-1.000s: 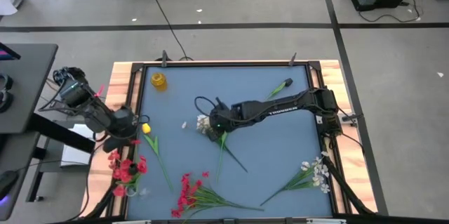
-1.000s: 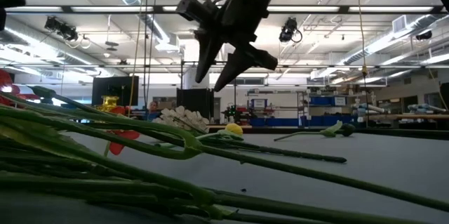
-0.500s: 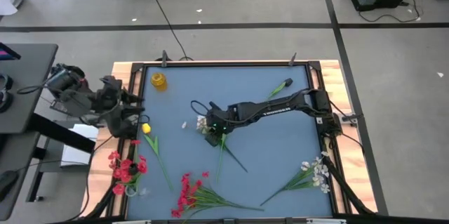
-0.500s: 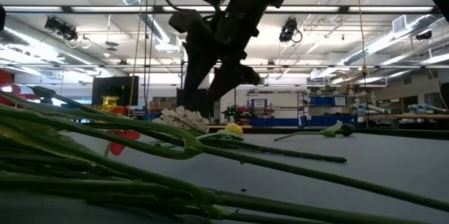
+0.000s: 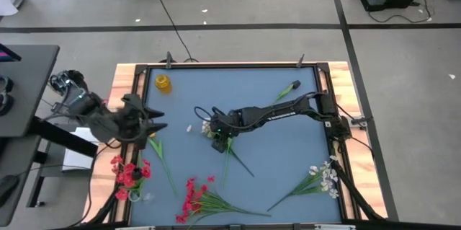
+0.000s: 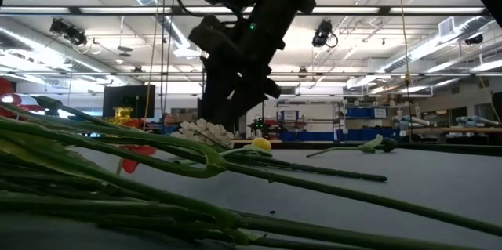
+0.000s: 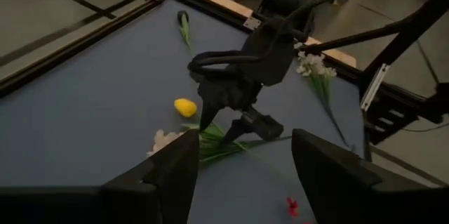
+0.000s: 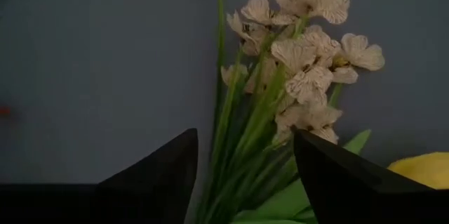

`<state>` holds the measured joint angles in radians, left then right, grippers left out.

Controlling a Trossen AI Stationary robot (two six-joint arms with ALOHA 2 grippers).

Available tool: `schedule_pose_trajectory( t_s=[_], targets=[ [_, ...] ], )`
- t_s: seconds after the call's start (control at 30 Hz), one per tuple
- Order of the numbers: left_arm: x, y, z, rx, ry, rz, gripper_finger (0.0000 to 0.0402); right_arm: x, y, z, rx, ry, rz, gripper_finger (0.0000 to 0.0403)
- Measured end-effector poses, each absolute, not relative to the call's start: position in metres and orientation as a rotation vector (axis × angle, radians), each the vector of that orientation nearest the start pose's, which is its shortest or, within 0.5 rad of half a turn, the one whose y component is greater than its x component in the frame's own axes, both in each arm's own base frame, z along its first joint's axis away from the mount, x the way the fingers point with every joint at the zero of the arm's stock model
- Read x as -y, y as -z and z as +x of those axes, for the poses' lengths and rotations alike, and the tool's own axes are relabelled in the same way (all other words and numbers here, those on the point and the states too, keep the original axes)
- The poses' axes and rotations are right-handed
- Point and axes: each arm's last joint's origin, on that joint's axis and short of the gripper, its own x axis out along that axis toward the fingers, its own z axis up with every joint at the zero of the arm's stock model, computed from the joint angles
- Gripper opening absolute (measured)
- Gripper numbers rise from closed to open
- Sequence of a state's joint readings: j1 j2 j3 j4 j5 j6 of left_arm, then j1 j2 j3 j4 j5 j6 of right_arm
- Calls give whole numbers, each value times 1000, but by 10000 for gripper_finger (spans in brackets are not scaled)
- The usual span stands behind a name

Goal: Sort flowers into vase by color
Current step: Put the red flowers into the transparent vase

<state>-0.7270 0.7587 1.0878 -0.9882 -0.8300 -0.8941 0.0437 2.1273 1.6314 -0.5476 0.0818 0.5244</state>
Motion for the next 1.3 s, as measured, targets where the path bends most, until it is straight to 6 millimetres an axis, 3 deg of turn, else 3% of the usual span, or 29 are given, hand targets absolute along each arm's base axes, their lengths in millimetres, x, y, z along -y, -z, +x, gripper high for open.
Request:
schedule_pose_trajectory(
  t_s=[0.17, 0.27, 0.53, 0.73, 1.0, 1.3],
  targets=[
    [64, -379, 125, -306, -240, -447, 233, -21, -191, 454, -956, 279, 595, 242],
    [66, -377, 145, -325, -222, -436, 233, -39, -203, 451, -963, 171, 644, 242],
    [65, -357, 190, -431, -277, -397, 233, -118, -196, 432, -1071, -178, 206, 242],
    [74, -331, 221, -543, -311, -390, 233, -147, -195, 423, -1065, -257, 91, 242],
    [88, -313, 241, -580, -327, -425, 233, -185, -196, 415, -994, -273, 175, 242],
    [99, -301, 248, -657, -252, -361, 233, -224, -199, 401, -930, -187, 270, 242]
  ],
)
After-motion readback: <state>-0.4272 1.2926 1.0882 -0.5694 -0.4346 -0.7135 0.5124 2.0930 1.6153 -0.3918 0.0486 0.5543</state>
